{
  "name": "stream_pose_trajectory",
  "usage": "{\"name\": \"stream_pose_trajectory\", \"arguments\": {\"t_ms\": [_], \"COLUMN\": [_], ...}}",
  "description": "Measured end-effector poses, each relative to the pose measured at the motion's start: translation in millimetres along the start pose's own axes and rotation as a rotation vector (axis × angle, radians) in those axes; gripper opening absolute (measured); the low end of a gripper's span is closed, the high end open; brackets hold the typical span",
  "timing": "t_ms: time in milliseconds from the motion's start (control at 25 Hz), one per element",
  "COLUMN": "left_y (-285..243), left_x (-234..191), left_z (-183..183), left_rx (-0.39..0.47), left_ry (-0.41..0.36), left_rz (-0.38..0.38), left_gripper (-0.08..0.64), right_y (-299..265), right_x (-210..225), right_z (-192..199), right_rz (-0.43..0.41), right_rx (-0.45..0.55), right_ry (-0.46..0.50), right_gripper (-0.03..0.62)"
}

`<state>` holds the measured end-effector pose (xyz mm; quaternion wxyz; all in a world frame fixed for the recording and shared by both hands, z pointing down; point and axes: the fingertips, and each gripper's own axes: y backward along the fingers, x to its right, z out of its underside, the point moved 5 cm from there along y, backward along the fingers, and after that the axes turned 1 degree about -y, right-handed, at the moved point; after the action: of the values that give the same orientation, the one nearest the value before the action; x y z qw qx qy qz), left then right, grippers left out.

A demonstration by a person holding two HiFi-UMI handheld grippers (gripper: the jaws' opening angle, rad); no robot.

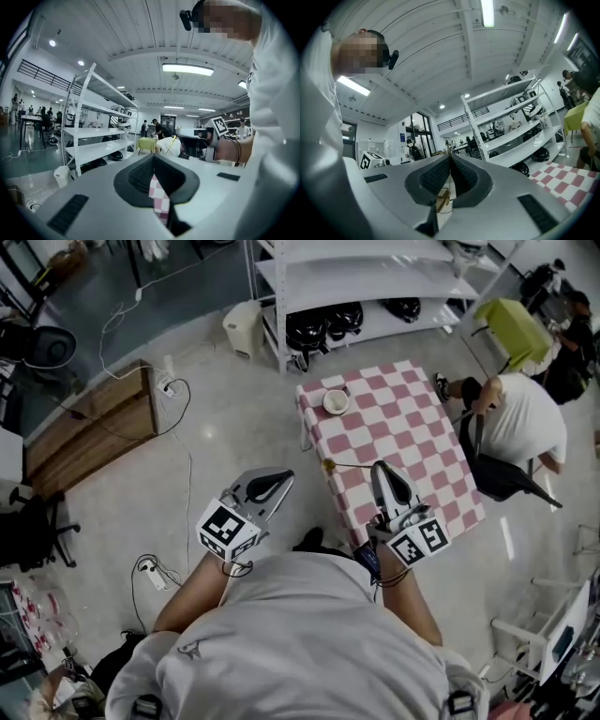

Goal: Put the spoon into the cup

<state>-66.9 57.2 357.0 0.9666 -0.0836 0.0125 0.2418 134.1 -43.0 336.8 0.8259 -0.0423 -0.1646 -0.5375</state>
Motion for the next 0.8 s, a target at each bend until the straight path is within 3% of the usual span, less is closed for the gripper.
{"name": "stream_pose_trajectory", "arguments": {"t_ms": [320, 640, 800], "left_y": [-78.4, -115.0, -128.6], "left_x": [-4.7, -30.2, -49.8], "left_z": [-9.6, -22.2, -27.5], "left_rx": [-0.003, -0.002, -0.001], "left_ry": [0.012, 0.014, -0.02], "left_rz": [0.076, 0.147, 0.194], "left_gripper": [0.014, 0.014, 0.014], "right_y": [2.2, -8.5, -19.6], "right_x": [58.8, 79.8, 89.2], "right_z": [-19.5, -36.4, -32.8], "right_rz": [0.033, 0.098, 0.147], "right_rx": [0.017, 0.04, 0.057], "right_ry": [-0.012, 0.024, -0.003], "right_gripper": [0.034, 0.034, 0.034]}}
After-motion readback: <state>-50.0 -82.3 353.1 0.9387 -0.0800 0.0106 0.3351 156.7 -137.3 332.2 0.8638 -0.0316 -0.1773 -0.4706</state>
